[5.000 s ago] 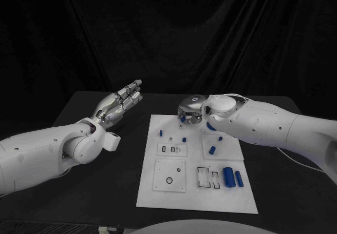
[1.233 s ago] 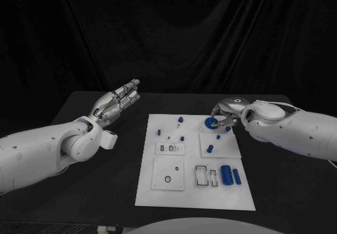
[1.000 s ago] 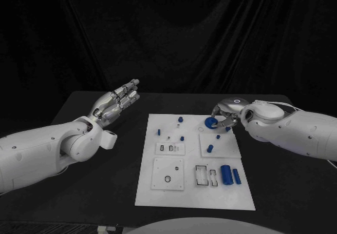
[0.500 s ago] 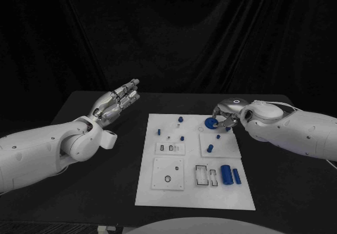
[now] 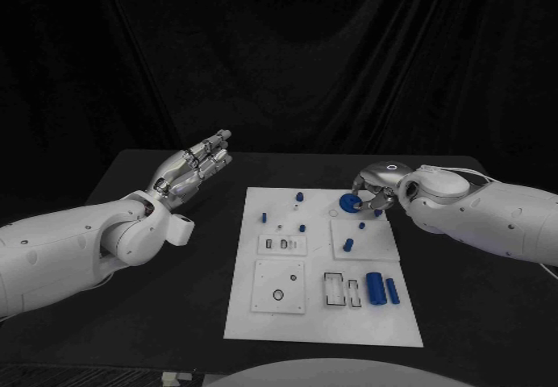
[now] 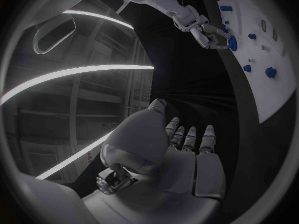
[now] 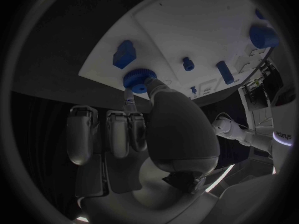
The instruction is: Assemble the parts on the task board
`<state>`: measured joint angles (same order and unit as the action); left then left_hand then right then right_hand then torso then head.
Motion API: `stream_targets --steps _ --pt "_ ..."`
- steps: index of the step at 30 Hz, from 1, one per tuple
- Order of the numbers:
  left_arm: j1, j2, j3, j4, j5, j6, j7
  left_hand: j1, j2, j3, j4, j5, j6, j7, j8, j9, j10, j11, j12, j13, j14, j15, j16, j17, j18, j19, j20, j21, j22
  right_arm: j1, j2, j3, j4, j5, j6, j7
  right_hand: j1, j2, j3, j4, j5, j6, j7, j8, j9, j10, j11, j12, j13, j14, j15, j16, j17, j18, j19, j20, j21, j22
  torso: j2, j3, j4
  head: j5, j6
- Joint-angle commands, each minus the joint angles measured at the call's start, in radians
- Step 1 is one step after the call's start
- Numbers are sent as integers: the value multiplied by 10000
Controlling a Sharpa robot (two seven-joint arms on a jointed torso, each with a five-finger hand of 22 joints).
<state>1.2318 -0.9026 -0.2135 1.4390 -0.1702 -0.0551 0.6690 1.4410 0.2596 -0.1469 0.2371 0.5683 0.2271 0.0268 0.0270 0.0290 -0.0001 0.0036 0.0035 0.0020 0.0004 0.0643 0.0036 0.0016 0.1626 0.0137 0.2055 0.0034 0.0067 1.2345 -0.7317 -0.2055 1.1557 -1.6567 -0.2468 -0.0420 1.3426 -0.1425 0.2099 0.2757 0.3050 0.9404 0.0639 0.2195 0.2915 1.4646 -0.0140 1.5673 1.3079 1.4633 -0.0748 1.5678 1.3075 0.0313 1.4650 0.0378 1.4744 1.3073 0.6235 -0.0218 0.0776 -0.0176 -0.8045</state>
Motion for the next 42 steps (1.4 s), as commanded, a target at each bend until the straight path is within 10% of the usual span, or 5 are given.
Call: stream_targets --steps 1,23,42 --pt "-9 0 10 10 12 90 201 86 10 -2 -59 39 0 30 44 14 15 66 -30 -16 -4 84 -36 -16 181 -11 52 66 11 -31 -14 -3 16 -87 -171 59 73 17 34 -16 59 98 -6 60 34 1061 -39 35 2629 1074 -38 30 2633 -28 367 -5 -66 2224 -2 1 -2 4 1" --pt "-17 -24 10 -13 12 102 142 98 11 12 -75 52 -8 31 42 13 10 70 -32 -17 -4 84 -36 -16 180 -10 56 66 11 110 -375 -3 601 -88 -1232 68 78 18 30 -15 57 148 -8 90 69 1061 -51 35 2629 1074 -48 30 2633 -22 353 -17 -90 2218 -11 -1 -9 43 -9" --pt "-23 9 10 -46 10 153 66 105 10 18 -84 60 -13 31 41 12 9 69 -32 -17 -4 84 -36 -16 180 -10 58 66 11 306 -167 -2 1314 -88 -910 -27 19 27 3 54 -82 180 7 103 115 1061 -52 35 2629 1074 -46 30 2633 -10 324 -26 -141 2204 2 4 2 27 -24"
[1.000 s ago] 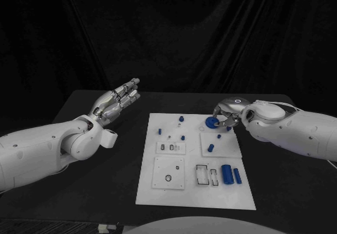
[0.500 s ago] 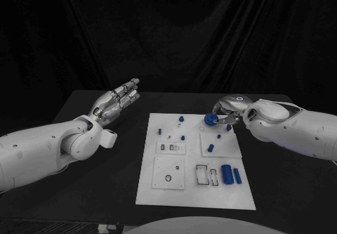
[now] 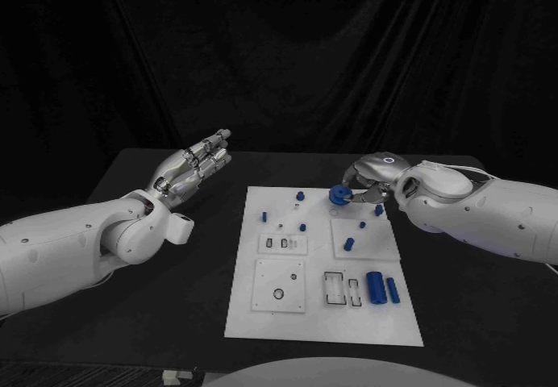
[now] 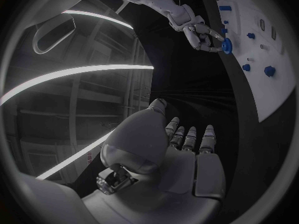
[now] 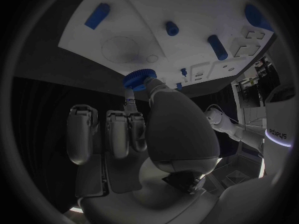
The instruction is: Assemble the parts on the task board
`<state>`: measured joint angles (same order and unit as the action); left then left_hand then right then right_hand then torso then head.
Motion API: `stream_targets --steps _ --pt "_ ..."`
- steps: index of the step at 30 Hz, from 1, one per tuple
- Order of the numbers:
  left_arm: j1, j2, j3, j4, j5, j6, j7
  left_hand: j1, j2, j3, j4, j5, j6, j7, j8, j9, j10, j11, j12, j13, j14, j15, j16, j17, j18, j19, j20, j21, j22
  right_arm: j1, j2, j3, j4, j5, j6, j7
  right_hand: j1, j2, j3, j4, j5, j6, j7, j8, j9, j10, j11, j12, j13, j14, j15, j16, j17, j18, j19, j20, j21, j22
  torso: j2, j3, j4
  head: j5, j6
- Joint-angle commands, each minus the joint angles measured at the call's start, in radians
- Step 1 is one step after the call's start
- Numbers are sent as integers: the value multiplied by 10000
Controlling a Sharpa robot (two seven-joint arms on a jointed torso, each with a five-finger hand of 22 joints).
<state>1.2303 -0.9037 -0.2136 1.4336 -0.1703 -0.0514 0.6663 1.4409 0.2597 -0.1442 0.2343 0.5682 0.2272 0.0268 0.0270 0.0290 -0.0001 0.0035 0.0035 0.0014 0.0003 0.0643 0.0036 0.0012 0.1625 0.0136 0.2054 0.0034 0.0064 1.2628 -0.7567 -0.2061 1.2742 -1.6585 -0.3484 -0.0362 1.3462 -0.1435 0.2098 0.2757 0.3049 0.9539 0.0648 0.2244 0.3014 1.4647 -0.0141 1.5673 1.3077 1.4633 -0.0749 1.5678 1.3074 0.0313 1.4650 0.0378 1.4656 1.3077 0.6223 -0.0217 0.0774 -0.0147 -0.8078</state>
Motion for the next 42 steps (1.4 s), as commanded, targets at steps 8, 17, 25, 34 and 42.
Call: stream_targets --steps 8,17,25,34,42 --pt "-9 35 11 -1 11 131 56 116 6 0 -71 73 -12 28 41 13 11 69 -32 -11 -3 85 -36 -12 181 -8 61 66 14 24 502 5 273 -70 393 -81 -33 67 9 72 -156 23 7 37 24 1061 -42 35 2631 1075 -41 30 2634 -3 307 -24 -82 2191 13 5 10 -35 -19" --pt "-10 77 11 0 11 151 38 116 6 0 -71 73 -12 28 41 13 11 69 -32 -11 -3 85 -36 -12 181 -8 61 66 14 14 1170 5 -82 -70 965 -39 -30 91 17 70 -188 11 13 27 27 1061 -39 35 2631 1075 -37 30 2634 6 284 -23 -118 2179 15 2 8 -65 -55" --pt "-10 104 11 -1 11 171 31 116 6 0 -71 73 -12 28 41 13 11 69 -32 -11 -3 85 -36 -12 181 -8 61 66 14 7 1532 6 -388 -70 1122 -31 -31 132 29 66 -234 -19 24 3 29 1061 -31 35 2631 1075 -28 30 2634 8 278 -19 -131 2177 25 2 25 -79 -82" --pt "-10 105 11 -8 11 190 32 124 3 11 -86 80 -14 20 40 12 11 65 -31 -11 -3 83 -36 -12 180 -4 64 69 16 2 1617 6 -513 -70 1371 -181 -111 157 -22 56 -782 -425 134 -304 -79 1061 51 35 2631 1075 68 30 2634 32 212 57 -250 2147 28 -4 12 -72 -95" --pt "-12 124 11 -15 11 219 36 127 5 16 -90 82 -14 19 41 13 9 64 -32 -12 -3 85 -36 -12 180 -3 65 70 16 -14 1606 6 -497 -70 1662 -368 -479 -139 -359 140 -2002 -1408 307 -1180 -583 1061 201 35 2631 1075 219 30 2634 47 199 208 -324 2147 12 -7 13 -70 -113"
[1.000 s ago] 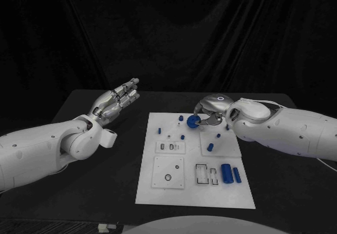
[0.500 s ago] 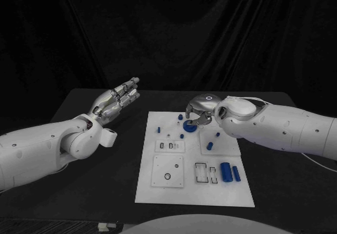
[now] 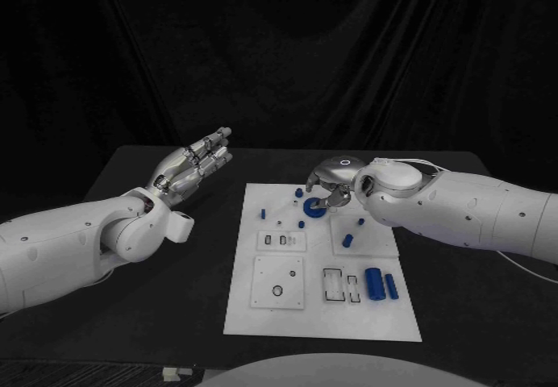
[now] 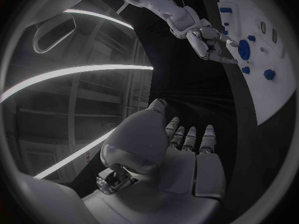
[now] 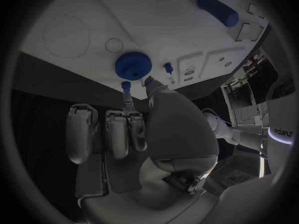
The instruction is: Assemble the parts on the task board
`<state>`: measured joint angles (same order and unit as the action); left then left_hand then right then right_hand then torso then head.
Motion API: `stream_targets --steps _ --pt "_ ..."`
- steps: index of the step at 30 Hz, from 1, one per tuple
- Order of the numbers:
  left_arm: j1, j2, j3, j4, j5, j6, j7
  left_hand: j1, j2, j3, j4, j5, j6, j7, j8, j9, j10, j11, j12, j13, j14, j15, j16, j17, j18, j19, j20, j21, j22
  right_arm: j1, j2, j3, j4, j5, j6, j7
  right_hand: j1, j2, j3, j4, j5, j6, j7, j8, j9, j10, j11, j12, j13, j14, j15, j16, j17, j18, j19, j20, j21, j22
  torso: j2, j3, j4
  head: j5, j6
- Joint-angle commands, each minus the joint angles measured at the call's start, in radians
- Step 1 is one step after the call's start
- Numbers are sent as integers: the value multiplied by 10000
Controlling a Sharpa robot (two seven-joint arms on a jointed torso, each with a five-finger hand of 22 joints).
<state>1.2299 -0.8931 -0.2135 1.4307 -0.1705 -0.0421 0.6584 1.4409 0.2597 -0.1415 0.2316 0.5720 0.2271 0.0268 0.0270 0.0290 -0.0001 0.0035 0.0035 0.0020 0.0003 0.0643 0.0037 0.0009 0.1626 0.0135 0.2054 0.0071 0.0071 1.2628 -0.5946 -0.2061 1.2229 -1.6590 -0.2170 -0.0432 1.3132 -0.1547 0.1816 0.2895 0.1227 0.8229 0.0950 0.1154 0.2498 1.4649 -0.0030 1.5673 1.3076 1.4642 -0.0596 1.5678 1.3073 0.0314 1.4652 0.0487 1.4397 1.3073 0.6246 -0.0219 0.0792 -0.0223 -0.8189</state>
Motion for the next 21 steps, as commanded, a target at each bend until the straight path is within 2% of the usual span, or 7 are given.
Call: stream_targets --steps 1,5,10,11,13,21 --pt "-8 17 11 13 13 126 116 127 4 -11 -63 44 -14 19 41 13 9 64 -33 -17 -3 85 -37 -9 179 -3 65 33 9 -16 -22 6 15 -65 378 -316 -169 -37 -89 7 -223 -114 11 -110 -82 1059 93 35 2632 1066 69 30 2635 46 198 103 -66 2152 -10 -6 -12 15 2" --pt "-9 14 11 4 13 130 114 131 5 -6 -69 47 -13 19 41 13 12 66 -31 -16 -3 87 -37 -9 179 -1 67 35 10 -21 -47 6 -5 -65 482 -348 -219 -53 -111 15 -284 -107 32 -126 -102 1059 104 35 2632 1066 81 30 2635 52 183 112 -93 2143 -7 -2 -27 29 -10" --pt "-11 24 11 -2 13 140 115 131 5 -6 -69 47 -13 19 41 13 12 66 -31 -16 -3 87 -37 -9 179 -1 67 35 10 -38 -51 6 -45 -65 533 -352 -280 -47 -123 20 -313 -51 54 -116 -111 1059 121 35 2632 1066 97 30 2635 52 185 123 -95 2144 -11 4 -16 17 -13" --pt "-12 30 11 -3 13 143 116 131 5 -6 -69 47 -13 19 41 13 12 66 -31 -16 -3 87 -37 -9 179 -1 67 35 10 -47 -41 6 -66 -65 540 -336 -299 -9 -102 6 -267 97 69 -71 -112 1059 140 35 2632 1066 115 30 2635 53 182 142 -106 2142 -11 4 -16 17 -13" --pt "-12 34 11 -3 13 146 117 131 5 -6 -69 47 -13 19 41 13 12 66 -31 -16 -3 87 -37 -9 179 -1 67 35 10 -63 -24 6 -92 -65 568 -327 -185 60 -17 -31 233 395 51 30 -88 1059 133 35 2632 1066 115 30 2635 51 196 152 -95 2150 -14 5 -18 17 -18" --pt "-14 34 11 -4 13 147 119 137 7 5 -80 50 -16 19 41 13 16 73 -30 -15 -3 90 -37 -9 179 2 72 37 11 -132 55 6 -236 -65 660 -298 -90 128 46 -67 520 614 31 86 -72 1059 121 35 2632 1066 106 30 2635 67 162 150 -161 2131 -15 2 -21 28 -55"
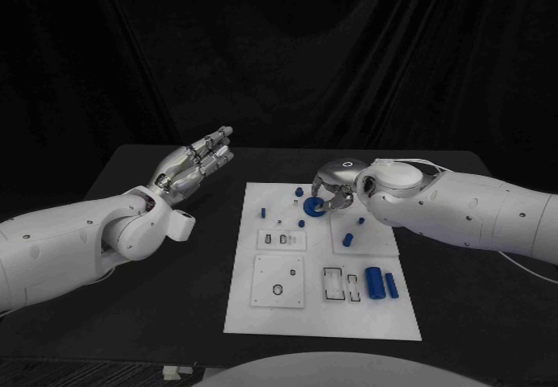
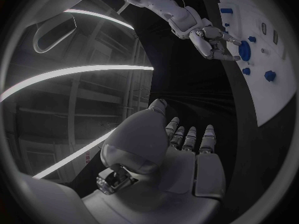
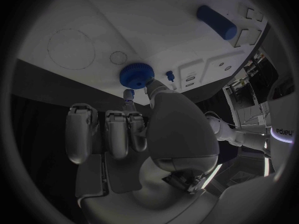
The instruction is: Assemble the parts on the task board
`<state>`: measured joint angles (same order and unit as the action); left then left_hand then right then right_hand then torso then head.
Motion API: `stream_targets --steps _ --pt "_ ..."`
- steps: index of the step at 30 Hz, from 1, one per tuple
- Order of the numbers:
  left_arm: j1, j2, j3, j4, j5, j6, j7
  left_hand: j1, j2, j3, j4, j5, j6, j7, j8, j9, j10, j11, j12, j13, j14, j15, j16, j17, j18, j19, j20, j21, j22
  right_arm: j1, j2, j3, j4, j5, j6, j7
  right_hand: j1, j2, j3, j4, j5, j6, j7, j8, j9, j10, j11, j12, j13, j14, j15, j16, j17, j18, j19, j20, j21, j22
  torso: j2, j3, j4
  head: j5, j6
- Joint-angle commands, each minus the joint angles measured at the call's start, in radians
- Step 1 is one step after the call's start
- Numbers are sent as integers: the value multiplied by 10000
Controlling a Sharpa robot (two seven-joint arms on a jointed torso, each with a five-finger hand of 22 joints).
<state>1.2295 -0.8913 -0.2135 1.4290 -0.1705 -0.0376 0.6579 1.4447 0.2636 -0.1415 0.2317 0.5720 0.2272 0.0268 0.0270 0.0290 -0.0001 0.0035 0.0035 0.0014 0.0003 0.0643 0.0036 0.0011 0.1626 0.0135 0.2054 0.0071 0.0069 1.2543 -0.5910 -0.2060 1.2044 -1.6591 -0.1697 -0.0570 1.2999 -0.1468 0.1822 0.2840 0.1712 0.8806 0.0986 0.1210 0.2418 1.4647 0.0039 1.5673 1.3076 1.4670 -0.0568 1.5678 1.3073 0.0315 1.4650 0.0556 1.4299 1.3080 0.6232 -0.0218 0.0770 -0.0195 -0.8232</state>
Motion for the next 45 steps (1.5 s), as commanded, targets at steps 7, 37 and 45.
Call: stream_targets --steps 7,37,45 --pt "-11 15 11 15 13 106 130 99 -32 5 -81 50 -16 19 41 13 16 73 -30 -9 -3 90 -36 -11 180 2 72 37 13 -104 111 4 -211 -65 233 -115 45 44 37 -14 35 40 -5 30 8 1061 52 35 2632 1038 77 30 2635 69 157 80 -75 2120 5 2 7 -3 -23" --pt "-27 -20 10 4 13 135 123 106 -30 18 -94 56 -24 20 39 12 14 95 -31 -9 -3 87 -36 -11 179 4 77 38 14 -99 -57 5 81 -65 -619 174 457 117 325 -427 2510 1065 -250 437 666 1061 -148 35 2632 1038 -129 30 2635 49 215 -104 -19 2152 0 -3 3 78 -38" --pt "-31 -9 10 -27 13 154 104 106 -30 18 -94 56 -24 20 39 12 14 95 -31 -9 -3 87 -36 -11 179 4 77 38 14 136 -168 5 321 -65 -924 179 392 114 321 -383 2528 1042 -242 414 681 1061 -145 35 2632 1038 -132 30 2635 37 245 -112 29 2168 -15 -1 -14 66 -15"
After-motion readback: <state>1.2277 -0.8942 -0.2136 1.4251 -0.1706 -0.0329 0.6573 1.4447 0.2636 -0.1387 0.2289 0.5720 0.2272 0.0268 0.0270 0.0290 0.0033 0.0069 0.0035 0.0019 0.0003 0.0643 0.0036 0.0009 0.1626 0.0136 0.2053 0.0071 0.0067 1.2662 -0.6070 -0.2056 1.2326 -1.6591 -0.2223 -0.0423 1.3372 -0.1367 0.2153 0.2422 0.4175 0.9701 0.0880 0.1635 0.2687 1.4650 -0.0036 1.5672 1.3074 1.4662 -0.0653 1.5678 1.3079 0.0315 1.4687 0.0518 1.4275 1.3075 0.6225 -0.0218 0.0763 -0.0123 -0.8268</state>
